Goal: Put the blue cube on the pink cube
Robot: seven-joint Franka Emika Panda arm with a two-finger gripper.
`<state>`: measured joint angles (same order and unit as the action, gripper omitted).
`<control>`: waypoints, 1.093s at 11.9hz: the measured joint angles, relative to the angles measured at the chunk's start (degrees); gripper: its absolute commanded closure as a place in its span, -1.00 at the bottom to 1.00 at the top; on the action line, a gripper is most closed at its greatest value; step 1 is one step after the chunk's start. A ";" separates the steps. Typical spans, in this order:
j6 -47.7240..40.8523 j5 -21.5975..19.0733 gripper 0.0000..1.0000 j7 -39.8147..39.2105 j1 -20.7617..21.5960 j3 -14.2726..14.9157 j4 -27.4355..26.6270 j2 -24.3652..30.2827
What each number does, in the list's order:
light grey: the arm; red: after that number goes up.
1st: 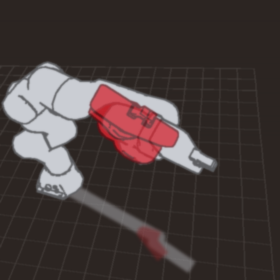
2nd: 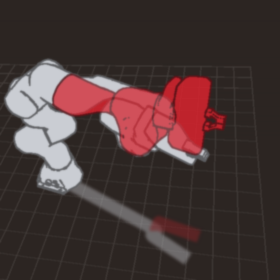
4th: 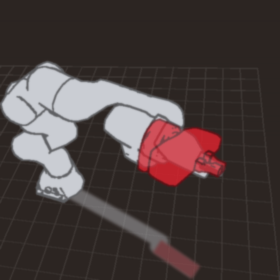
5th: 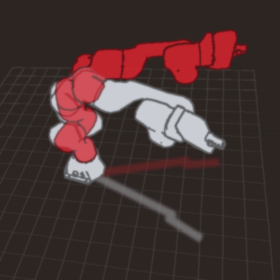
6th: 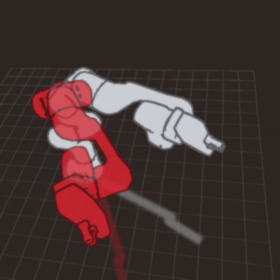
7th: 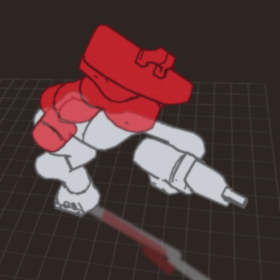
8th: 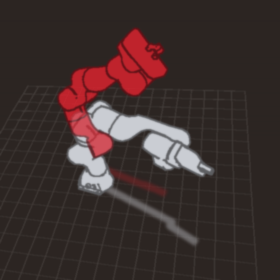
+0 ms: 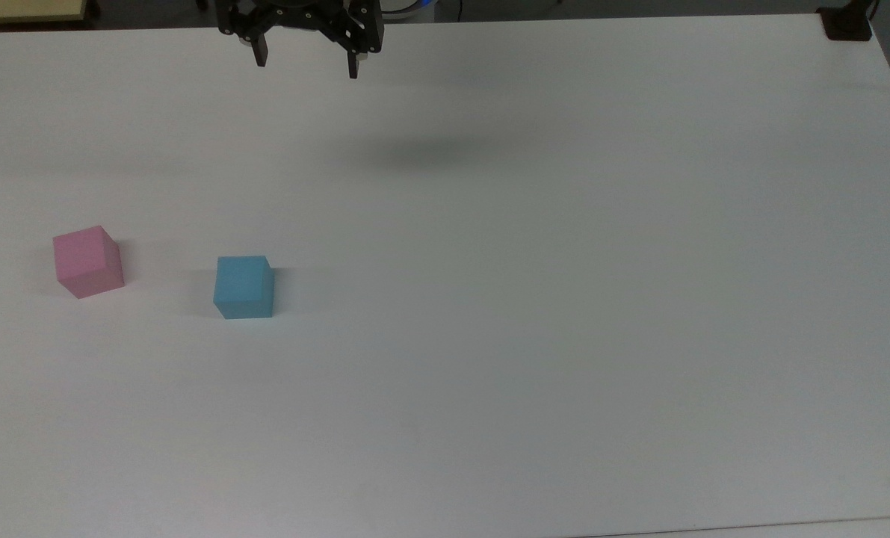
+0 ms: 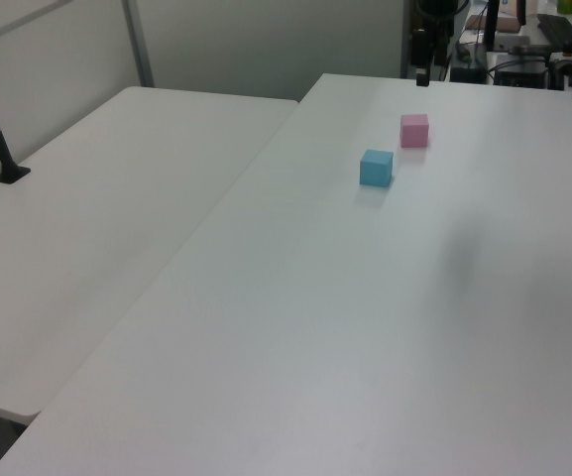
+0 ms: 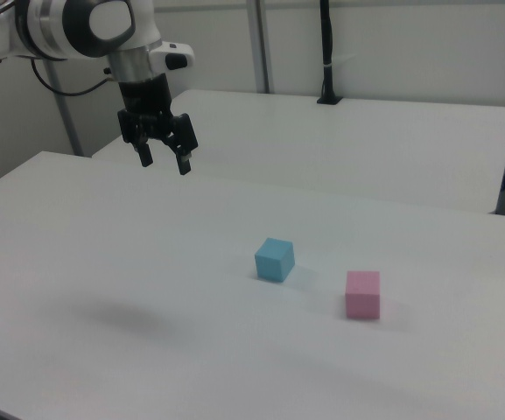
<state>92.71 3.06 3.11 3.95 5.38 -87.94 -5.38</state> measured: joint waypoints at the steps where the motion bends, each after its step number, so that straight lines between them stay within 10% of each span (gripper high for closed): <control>1: 0.00 -0.01 -1.00 0.04 0.00 0.00 0.00 0.00; 13: 0.69 -0.01 -1.00 -1.36 -0.74 0.23 -0.12 -0.59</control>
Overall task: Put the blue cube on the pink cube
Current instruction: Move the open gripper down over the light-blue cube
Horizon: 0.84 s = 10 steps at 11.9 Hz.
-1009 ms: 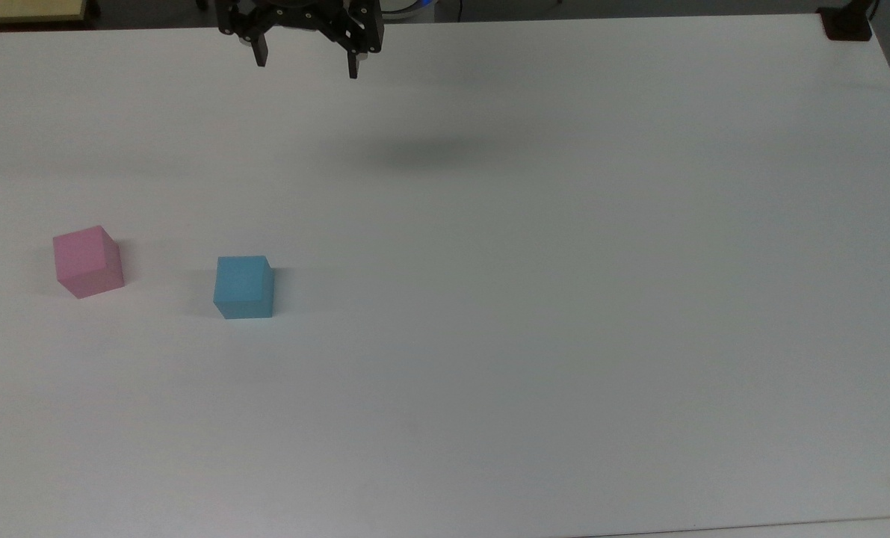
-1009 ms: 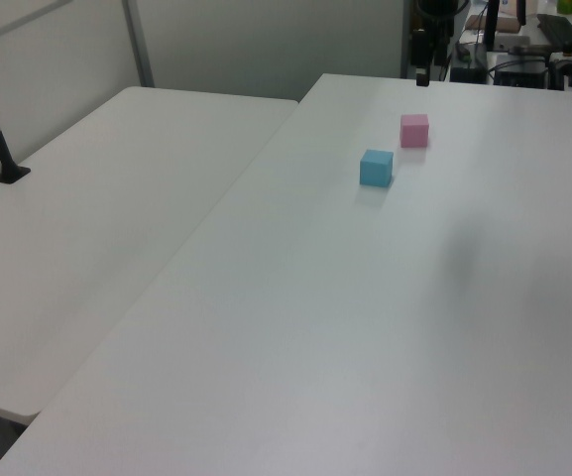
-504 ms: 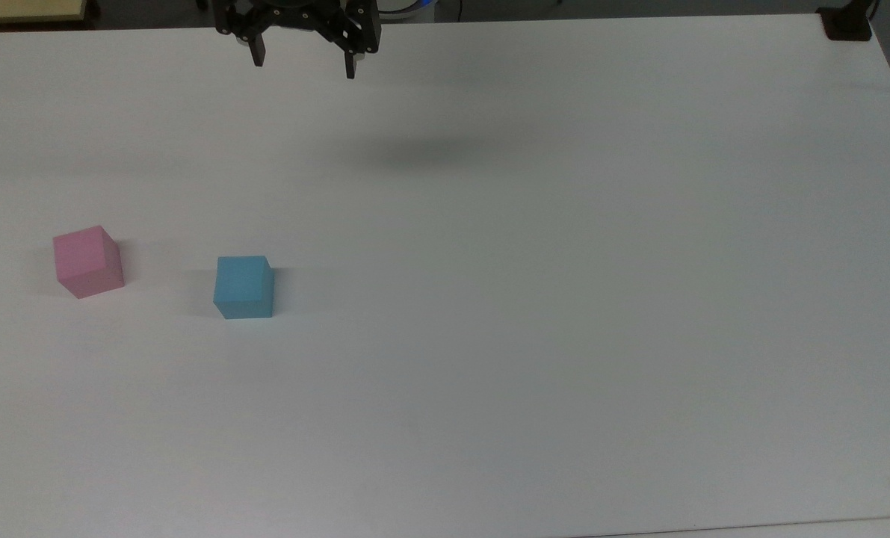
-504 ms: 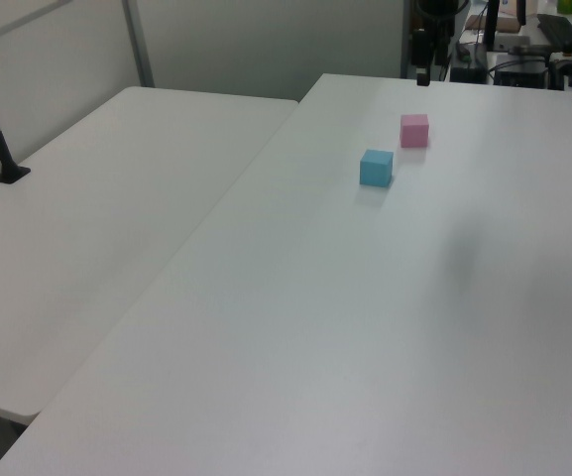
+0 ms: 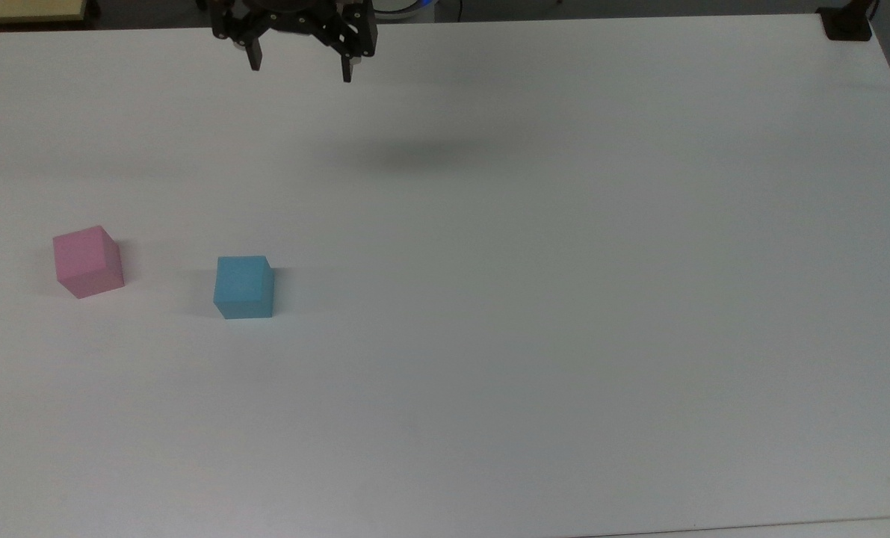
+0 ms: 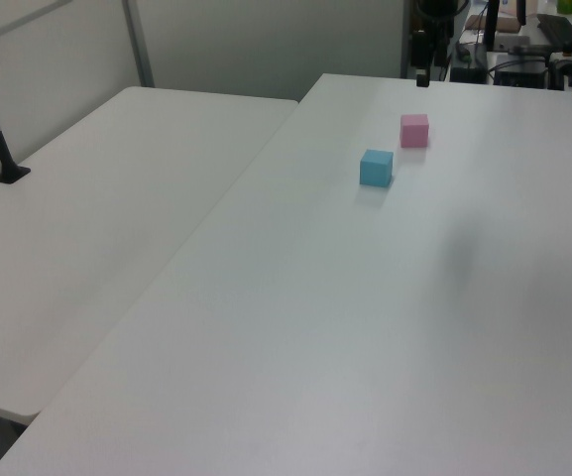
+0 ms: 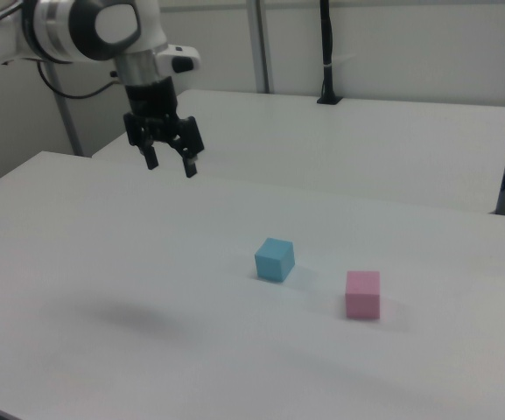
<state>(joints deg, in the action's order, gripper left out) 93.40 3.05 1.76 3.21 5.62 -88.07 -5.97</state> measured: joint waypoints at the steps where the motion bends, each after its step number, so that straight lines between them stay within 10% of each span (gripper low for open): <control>1: 1.21 -0.32 -1.00 -2.60 -1.19 0.03 -0.08 -0.91; 10: 22.53 0.11 -1.00 -10.15 -8.86 0.30 -0.48 -19.95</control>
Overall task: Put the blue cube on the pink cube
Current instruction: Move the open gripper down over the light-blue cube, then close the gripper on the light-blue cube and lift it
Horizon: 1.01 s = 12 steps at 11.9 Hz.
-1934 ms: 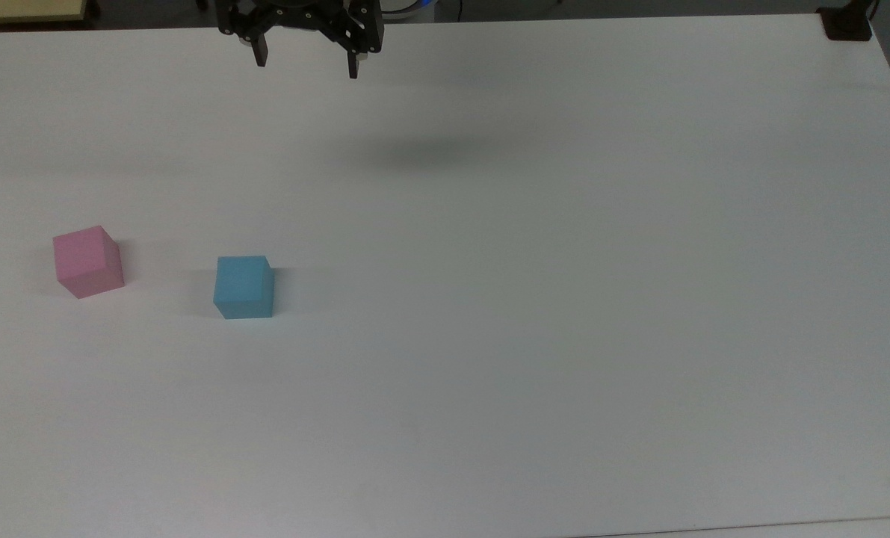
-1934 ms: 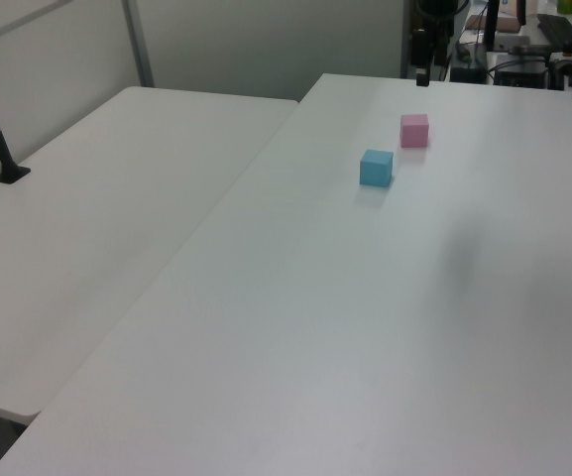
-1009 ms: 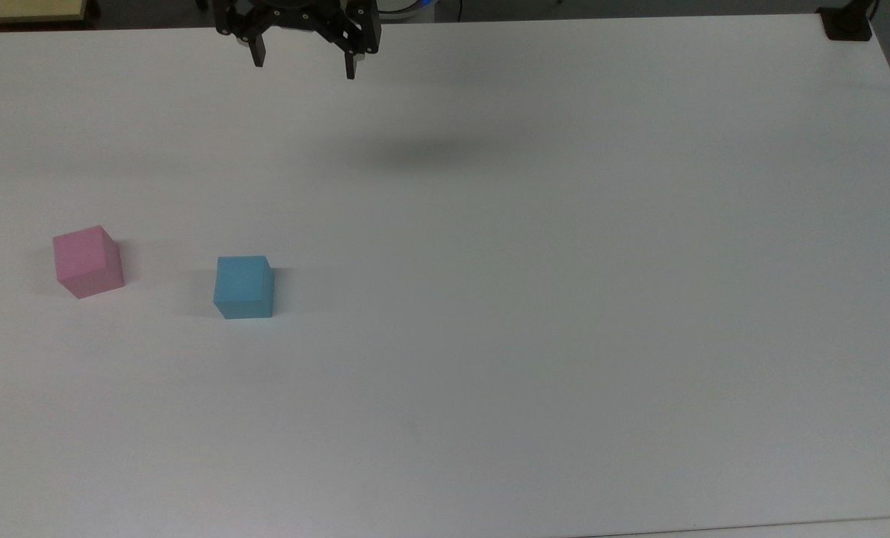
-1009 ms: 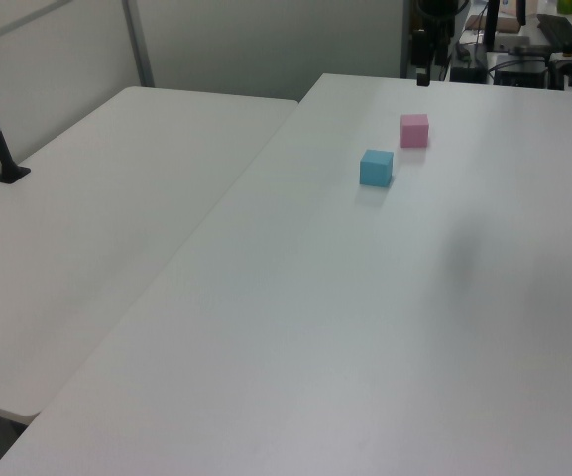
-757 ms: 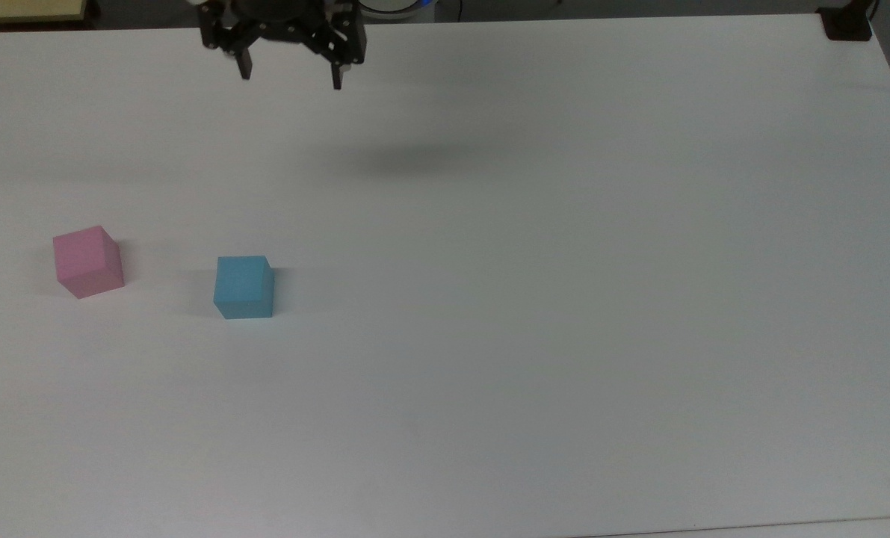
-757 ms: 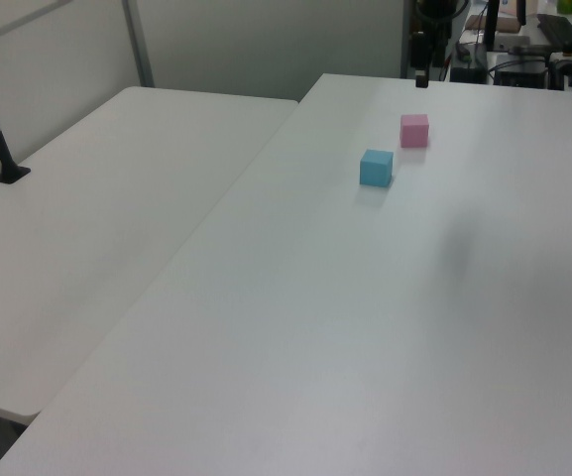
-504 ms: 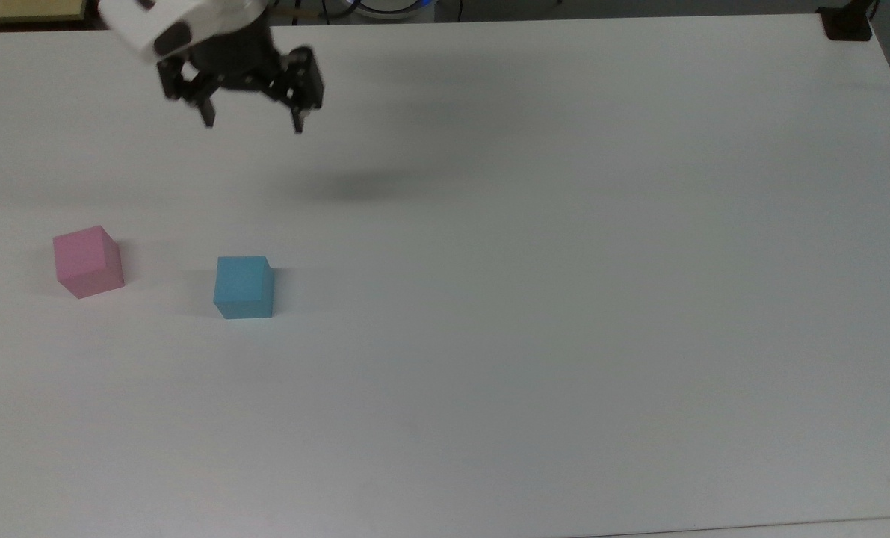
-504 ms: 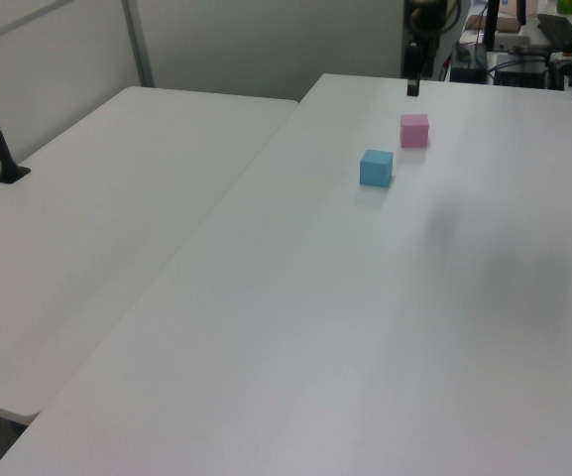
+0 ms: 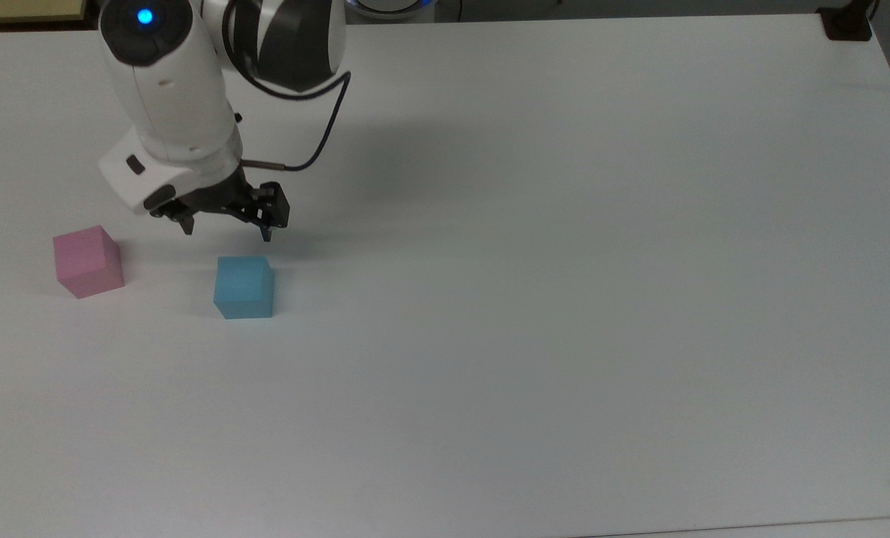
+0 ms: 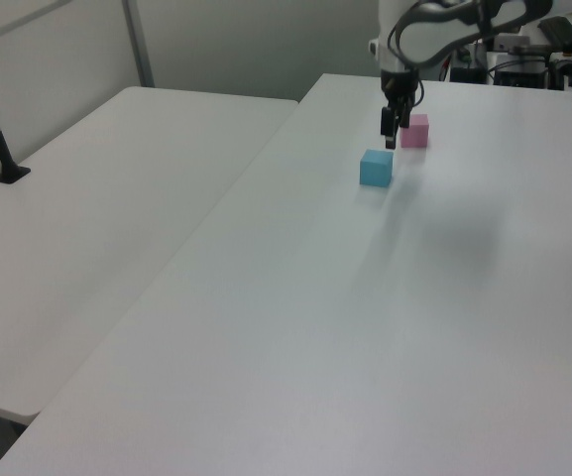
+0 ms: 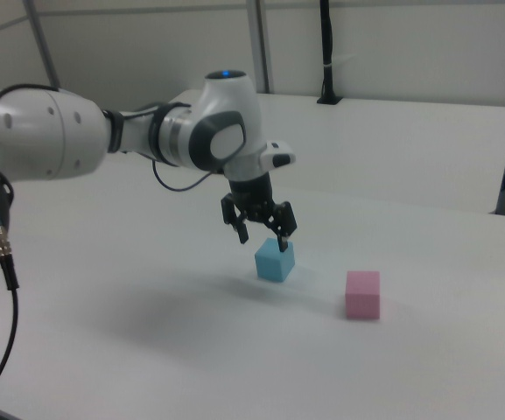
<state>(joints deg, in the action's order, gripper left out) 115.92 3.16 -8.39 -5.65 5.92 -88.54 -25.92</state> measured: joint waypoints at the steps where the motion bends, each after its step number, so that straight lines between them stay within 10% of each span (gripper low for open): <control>1: 0.29 0.00 -1.00 0.00 0.04 -0.01 0.05 -1.27; 5: 6.33 0.00 -0.87 1.34 0.73 -0.25 0.39 -5.35; 8: 7.19 0.00 0.63 2.02 0.69 -0.25 0.87 -6.63; 12: 7.32 0.00 0.72 1.49 -0.64 -0.07 3.18 -6.39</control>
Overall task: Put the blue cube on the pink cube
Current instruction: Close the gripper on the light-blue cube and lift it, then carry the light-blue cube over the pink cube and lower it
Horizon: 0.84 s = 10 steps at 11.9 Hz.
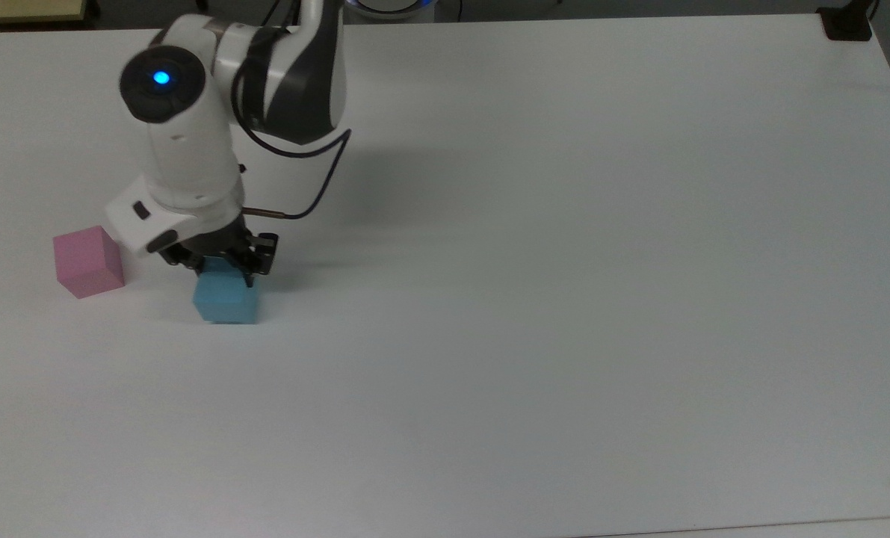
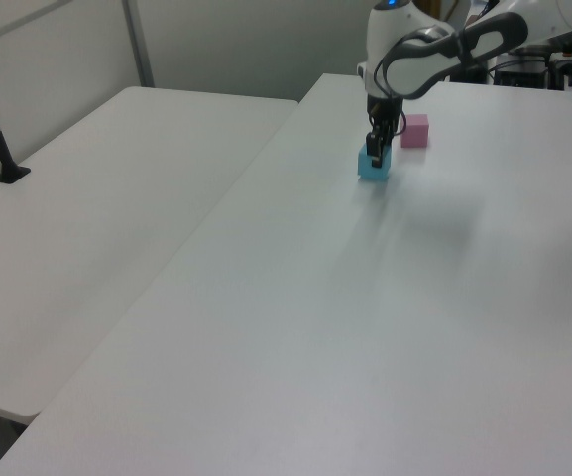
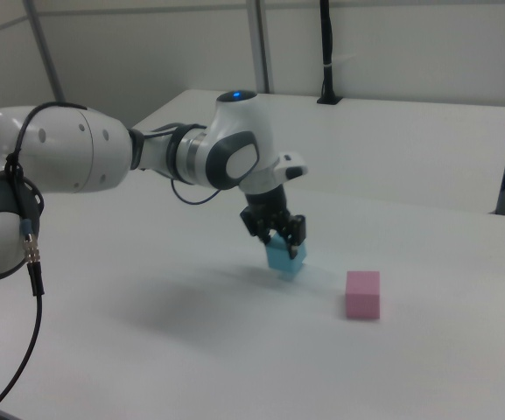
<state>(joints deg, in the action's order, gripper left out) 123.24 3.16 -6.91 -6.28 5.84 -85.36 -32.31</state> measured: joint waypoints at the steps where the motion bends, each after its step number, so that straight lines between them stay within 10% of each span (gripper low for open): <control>1: -0.32 0.00 0.71 -2.09 -1.33 0.06 0.93 0.50; 8: -3.41 -0.02 0.42 -18.78 -12.06 0.12 3.06 3.20; 10: -2.35 -0.02 -0.27 -22.47 -13.53 0.11 3.94 2.53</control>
<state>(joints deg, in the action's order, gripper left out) 120.89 3.15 -29.38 -19.82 5.96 -81.42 -29.78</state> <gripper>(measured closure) 0.454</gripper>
